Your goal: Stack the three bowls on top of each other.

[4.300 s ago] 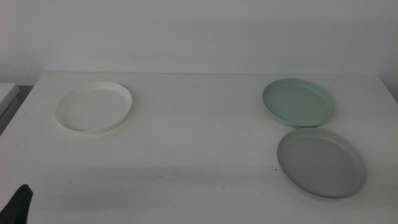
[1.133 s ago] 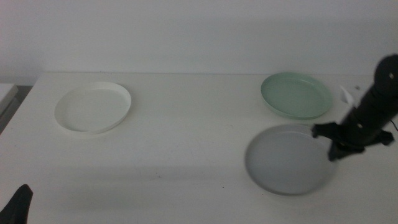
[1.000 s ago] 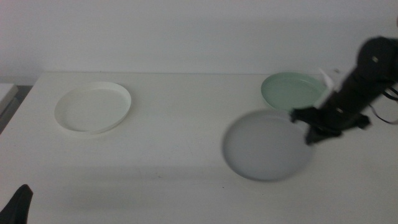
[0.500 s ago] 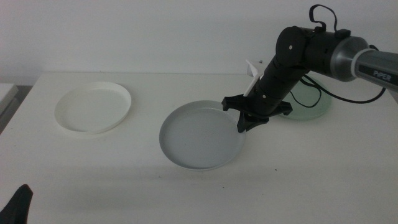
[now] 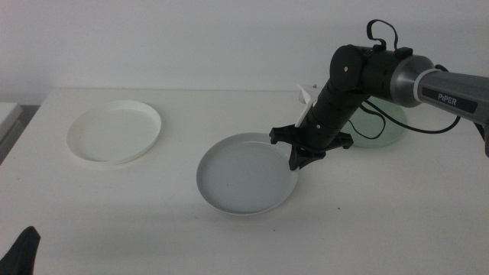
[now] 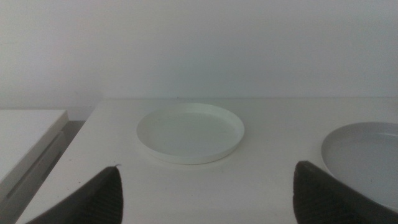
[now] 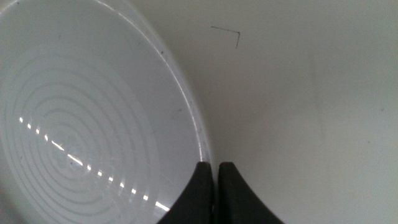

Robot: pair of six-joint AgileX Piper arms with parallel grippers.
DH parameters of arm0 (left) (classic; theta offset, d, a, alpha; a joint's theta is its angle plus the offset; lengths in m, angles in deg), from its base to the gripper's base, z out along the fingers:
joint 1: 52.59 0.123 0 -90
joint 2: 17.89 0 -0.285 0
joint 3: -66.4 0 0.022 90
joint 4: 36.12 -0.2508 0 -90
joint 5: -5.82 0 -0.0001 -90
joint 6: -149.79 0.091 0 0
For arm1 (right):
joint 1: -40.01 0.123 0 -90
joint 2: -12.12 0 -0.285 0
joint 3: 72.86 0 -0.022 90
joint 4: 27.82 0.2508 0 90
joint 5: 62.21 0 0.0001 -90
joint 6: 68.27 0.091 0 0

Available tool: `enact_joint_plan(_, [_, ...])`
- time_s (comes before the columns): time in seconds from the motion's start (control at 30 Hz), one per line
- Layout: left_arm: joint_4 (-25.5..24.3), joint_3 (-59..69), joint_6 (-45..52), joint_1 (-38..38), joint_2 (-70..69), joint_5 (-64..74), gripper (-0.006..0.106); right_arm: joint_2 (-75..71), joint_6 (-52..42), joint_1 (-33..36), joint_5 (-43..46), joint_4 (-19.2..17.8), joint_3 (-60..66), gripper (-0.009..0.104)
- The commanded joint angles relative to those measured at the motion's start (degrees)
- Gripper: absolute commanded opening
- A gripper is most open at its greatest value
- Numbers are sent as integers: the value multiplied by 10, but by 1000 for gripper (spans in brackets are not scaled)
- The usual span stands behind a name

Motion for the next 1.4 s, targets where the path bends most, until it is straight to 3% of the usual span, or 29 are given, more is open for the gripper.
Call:
enact_joint_plan(0.0, [-1,0,-3,-5,-2,-8,94,-2,0,0,0,-4,-4,-1])
enact_joint_plan(0.1, [-1,0,-3,-5,-2,-8,94,-2,0,0,0,-11,-4,-1])
enact_joint_plan(0.23, [-1,0,-3,-5,-2,-8,94,-2,0,0,0,-19,-4,12])
enact_joint_plan(0.43, [-1,0,-3,-5,-2,-8,94,-2,0,0,0,-21,-5,54])
enact_joint_plan(0.5, [-1,0,-3,-5,-2,-8,94,-7,2,-3,-2,-50,-24,70])
enact_joint_plan(0.53, [-1,0,-3,-5,-2,-8,94,-9,10,-6,-6,-67,-37,74])
enact_joint_plan(0.73, [-1,0,-3,-5,-2,-8,94,-13,23,-76,-45,-129,-158,75])
enact_joint_plan(1.03, [-1,0,-3,-5,-2,-8,94,29,10,-221,-42,-130,-219,71])
enact_joint_plan(1.37, [-1,0,-3,-5,-2,-8,94,97,-15,-267,-3,-126,-219,70])
